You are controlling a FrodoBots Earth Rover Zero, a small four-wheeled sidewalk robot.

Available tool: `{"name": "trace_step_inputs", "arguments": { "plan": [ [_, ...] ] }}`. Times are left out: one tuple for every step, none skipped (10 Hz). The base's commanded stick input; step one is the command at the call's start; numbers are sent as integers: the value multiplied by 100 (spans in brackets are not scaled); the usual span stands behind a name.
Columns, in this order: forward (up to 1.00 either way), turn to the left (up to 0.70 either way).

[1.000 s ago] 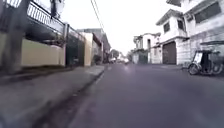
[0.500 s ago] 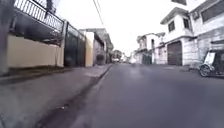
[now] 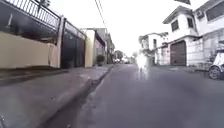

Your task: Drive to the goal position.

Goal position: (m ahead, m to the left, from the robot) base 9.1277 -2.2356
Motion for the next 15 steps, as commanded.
{"name": "trace_step_inputs", "arguments": {
  "plan": [
    [100, 0],
    [100, 0],
    [100, 0],
    [100, 0],
    [100, 0],
    [100, 0],
    [100, 0],
    [100, 0],
    [100, 0],
    [100, 0],
    [100, 0],
    [100, 0],
    [100, 0],
    [100, -1],
    [100, -3]
  ]
}}
